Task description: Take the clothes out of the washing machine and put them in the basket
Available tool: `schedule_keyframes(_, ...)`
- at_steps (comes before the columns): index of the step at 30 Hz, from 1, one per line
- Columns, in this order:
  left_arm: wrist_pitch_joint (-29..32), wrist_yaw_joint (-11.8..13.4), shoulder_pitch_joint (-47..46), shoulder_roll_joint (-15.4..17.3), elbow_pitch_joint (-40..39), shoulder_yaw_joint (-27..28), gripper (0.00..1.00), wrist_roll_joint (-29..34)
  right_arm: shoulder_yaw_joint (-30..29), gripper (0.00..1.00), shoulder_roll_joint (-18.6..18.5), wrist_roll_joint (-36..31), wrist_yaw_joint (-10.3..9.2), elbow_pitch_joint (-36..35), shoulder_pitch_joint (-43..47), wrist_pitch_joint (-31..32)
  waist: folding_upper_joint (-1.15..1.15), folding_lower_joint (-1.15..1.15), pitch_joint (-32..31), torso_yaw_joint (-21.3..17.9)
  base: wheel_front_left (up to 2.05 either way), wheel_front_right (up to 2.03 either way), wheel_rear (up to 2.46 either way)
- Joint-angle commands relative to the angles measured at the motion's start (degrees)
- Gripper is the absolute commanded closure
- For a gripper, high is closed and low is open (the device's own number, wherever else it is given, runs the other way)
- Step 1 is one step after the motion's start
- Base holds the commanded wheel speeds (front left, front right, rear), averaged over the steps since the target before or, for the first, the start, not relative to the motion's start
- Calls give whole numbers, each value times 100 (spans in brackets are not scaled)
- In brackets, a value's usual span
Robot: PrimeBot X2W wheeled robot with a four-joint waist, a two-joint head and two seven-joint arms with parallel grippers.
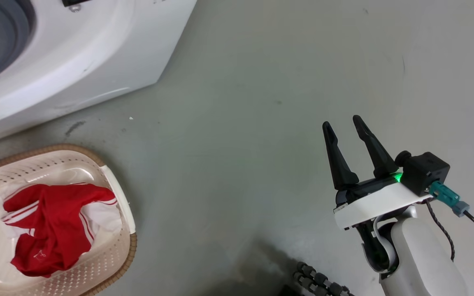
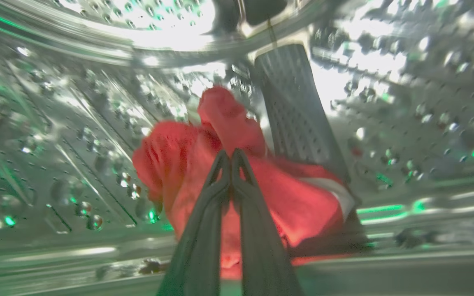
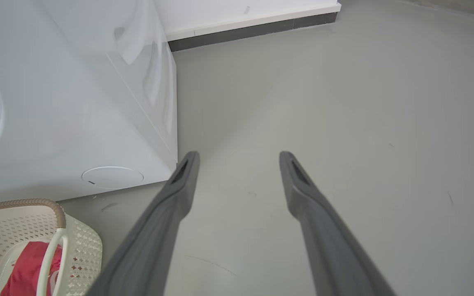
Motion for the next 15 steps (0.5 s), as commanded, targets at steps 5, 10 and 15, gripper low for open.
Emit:
schedule_keyframes(5,-1058,132,424,-256,70,163,100,-237,-126,0,5,-162,-4,15,109,-13,0,-1,-462,170,0,0,0)
schedule_keyframes(10,-1983,220,892,-481,266,290,100,-410,-190,0,4,-266,-4,57,207,-13,0,-1,-856,267,0,0,0)
schedule_keyframes(15,-2867,282,1407,-724,451,396,100,-583,-220,0,3,-407,-4,118,344,-13,0,-1,-1315,393,0,0,0)
